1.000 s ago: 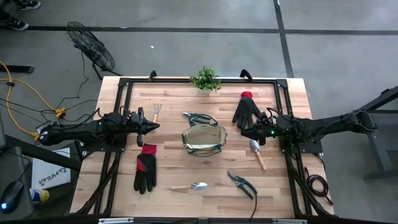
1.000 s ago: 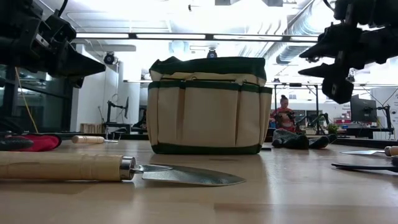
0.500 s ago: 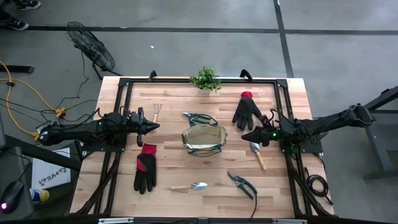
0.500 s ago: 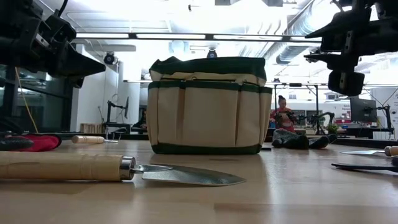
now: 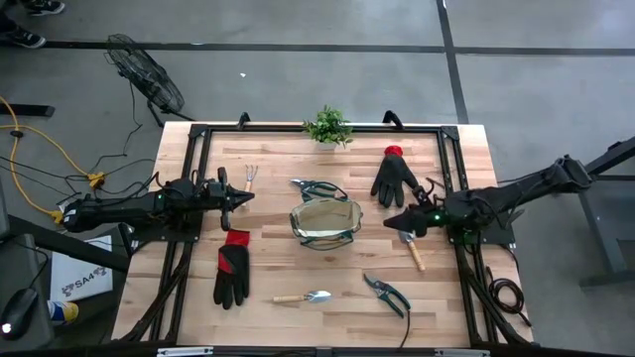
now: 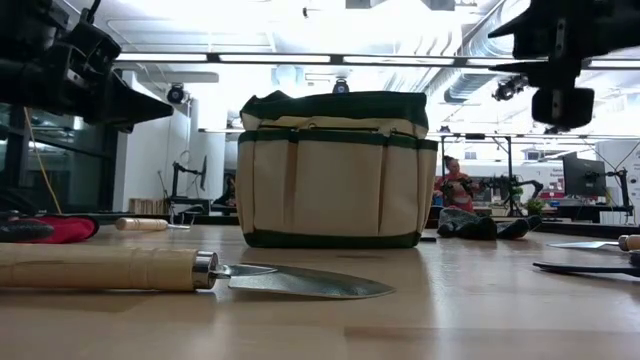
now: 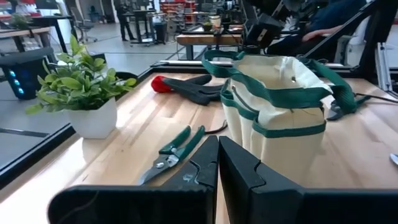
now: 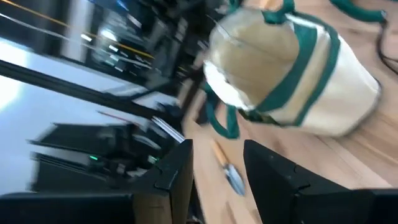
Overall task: Pick & Place Garden tools in Gardening bag
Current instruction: Put the green shear scissors into the gardening bag
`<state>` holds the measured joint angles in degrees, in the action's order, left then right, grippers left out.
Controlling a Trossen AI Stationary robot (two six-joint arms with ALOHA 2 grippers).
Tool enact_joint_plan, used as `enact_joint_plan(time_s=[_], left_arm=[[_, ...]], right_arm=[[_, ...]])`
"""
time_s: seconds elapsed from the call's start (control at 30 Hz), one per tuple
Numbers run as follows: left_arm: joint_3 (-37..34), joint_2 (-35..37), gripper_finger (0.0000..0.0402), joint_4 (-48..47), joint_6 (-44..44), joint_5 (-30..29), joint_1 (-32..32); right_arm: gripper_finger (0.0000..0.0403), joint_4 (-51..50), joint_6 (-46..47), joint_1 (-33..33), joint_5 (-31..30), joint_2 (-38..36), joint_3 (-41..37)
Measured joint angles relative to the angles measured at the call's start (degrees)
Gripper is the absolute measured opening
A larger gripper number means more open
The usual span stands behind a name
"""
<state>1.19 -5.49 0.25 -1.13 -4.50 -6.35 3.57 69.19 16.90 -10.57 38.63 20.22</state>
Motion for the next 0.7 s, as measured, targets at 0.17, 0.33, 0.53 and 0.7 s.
enact_joint_plan(time_s=[0.17, 0.33, 0.53, 0.7], left_arm=[[0.02, 0.00, 0.0010, -0.07, 0.04, 0.26, 0.00], [0.02, 0.01, 0.0010, -0.09, 0.04, 0.30, 0.00], [0.02, 0.00, 0.0010, -0.17, 0.07, 0.49, 0.00], [0.02, 0.00, 0.0010, -0.20, 0.07, 0.49, 0.00]], right_arm=[[0.0135, -13.64, 2.69, 1.78, 0.02, 6.42, 9.43], [0.0135, -22.93, 7.43, 4.19, 0.57, 12.10, 15.67], [0.0135, -26.88, 16.96, 6.99, 4.71, 17.84, 18.79], [0.0135, -27.46, 25.33, 9.73, 10.24, 23.29, 18.82]])
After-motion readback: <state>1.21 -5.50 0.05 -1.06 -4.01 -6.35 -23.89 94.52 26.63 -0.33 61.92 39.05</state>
